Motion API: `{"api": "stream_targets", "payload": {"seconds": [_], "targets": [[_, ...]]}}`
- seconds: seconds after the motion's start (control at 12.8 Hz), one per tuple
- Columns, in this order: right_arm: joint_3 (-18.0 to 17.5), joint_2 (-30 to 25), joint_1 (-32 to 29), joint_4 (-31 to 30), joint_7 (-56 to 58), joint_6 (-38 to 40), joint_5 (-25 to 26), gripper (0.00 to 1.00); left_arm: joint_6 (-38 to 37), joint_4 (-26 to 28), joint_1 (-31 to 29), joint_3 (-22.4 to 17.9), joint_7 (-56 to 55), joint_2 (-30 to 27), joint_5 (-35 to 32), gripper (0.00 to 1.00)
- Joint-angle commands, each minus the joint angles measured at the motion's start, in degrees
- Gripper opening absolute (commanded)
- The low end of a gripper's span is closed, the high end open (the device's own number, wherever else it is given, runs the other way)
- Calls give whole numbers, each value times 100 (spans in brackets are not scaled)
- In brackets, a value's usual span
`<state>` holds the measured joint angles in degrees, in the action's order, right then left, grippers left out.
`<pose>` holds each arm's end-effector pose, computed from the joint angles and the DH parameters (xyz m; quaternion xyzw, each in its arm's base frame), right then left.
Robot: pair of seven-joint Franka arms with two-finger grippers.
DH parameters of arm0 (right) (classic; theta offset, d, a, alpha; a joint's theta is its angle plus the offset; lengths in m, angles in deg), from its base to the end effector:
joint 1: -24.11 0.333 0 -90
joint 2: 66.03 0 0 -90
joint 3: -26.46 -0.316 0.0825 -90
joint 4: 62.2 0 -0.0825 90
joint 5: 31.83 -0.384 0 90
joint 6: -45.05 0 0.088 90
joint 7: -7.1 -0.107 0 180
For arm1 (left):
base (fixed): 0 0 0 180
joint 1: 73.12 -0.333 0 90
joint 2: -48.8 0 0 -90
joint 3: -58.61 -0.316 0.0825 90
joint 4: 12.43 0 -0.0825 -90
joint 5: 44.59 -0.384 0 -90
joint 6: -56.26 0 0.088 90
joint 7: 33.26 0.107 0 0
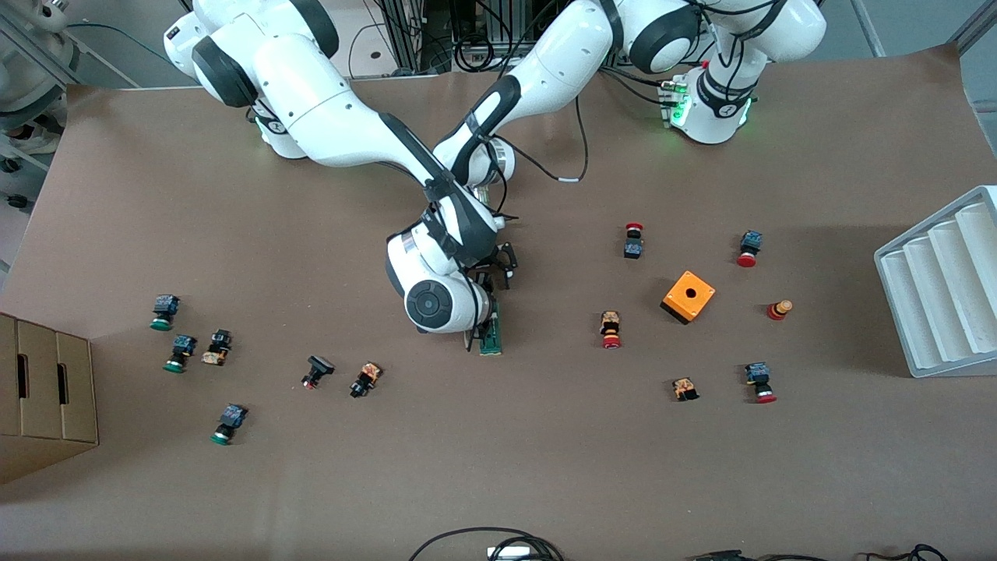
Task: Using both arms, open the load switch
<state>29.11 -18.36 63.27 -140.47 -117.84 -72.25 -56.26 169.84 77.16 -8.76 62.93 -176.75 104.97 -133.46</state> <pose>0.5628 0.4532 0.2109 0.6282 -0.7573 -0.1726 0.0455 0.3033 -0.5897 0.0641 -0.8319 -0.0813 -0.5474 0.0420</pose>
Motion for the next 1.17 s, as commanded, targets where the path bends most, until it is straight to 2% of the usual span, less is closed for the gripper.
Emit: {"api": "stream_targets", "payload": {"seconds": [0.0,0.16,0.23,0.39,0.47,0.7,1.09], "targets": [[8,-117,47,-286,13,-118,140,23,446,-179,-20,112,-188,553,107,100],[16,-213,-22,-242,5,-48,114,27,446,-179,-20,112,-188,553,98,100],[17,-327,-58,-242,13,-21,105,35,446,-179,-20,112,-188,553,98,100],[17,-494,-233,-233,13,93,105,89,446,-179,-20,112,-188,553,98,100],[17,-556,-330,-233,13,93,105,97,446,-179,-20,112,-188,553,107,100],[34,-889,-654,-329,538,172,236,100,446,-179,-29,112,-179,535,107,100],[43,-2004,-1322,-1023,2409,656,851,100,446,-188,-46,112,-100,456,116,100]]}}
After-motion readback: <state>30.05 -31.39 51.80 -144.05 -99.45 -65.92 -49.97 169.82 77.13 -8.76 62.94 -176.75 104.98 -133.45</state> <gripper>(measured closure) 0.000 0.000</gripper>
